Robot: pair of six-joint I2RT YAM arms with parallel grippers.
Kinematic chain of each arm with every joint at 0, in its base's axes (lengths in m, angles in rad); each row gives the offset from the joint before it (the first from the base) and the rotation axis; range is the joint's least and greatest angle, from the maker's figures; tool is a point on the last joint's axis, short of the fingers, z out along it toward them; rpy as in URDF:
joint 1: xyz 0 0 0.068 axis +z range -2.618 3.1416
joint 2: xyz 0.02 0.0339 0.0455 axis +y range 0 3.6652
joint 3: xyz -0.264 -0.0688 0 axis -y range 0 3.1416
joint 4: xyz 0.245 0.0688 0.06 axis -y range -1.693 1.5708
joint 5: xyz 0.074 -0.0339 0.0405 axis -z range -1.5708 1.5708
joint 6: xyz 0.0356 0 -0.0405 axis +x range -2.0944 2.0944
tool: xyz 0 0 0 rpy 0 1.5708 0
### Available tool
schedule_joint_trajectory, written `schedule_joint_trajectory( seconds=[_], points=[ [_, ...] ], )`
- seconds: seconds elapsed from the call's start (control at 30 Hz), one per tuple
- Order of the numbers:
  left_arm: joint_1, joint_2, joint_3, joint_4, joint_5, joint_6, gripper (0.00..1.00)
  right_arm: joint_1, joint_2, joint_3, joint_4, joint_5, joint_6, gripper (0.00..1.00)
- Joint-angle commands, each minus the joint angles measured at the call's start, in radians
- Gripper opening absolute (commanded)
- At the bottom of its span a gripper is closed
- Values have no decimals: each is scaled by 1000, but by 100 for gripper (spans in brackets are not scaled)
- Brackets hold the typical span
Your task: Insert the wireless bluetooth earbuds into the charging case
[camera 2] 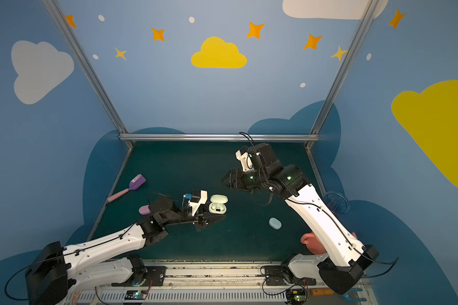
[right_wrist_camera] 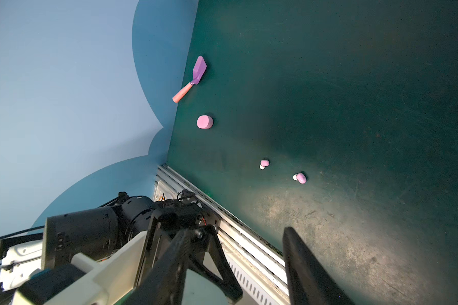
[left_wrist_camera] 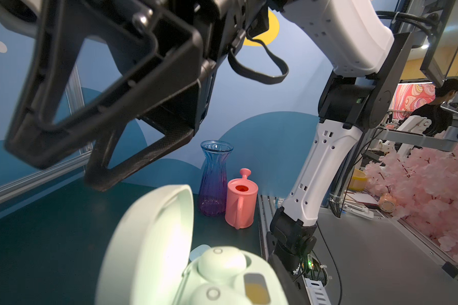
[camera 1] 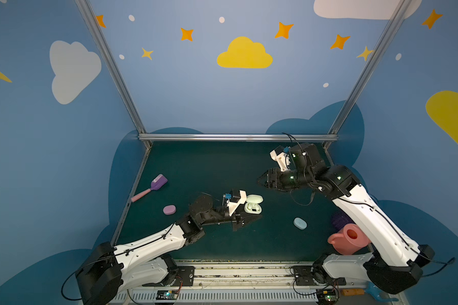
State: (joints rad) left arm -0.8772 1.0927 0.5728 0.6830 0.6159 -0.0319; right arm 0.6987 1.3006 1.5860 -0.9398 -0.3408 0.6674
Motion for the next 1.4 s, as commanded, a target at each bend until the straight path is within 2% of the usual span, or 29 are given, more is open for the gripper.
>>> schedule_joint_trajectory(
  seconds=[0.0, 0.2, 0.43, 0.8, 0.97, 1.17, 1.3, 1.37],
  points=[
    [0, -29, -14, -2, 9, 15, 10, -1, 2, 12, 11, -59, 1, 48],
    [0, -45, -21, -8, 3, 21, 10, 35, 10, -1, 19, -101, 27, 39],
    [1, -46, -23, -9, -10, 27, 10, 95, -5, -22, 37, -102, 63, 38],
    [0, -52, -26, -19, -31, 38, 10, 184, -136, -163, 96, -40, 189, 35],
    [0, -45, -24, -16, -30, 37, 10, 237, -156, -188, 66, 21, 194, 35],
    [1, -40, -23, -16, -32, 36, 10, 275, -129, -137, -48, 131, 152, 39],
    [0, -41, -22, -46, -40, 51, 10, 276, -131, -103, -118, 217, 159, 49],
    [1, -40, -21, -63, -50, 59, 10, 276, -137, -103, -119, 224, 172, 55]
  ],
)
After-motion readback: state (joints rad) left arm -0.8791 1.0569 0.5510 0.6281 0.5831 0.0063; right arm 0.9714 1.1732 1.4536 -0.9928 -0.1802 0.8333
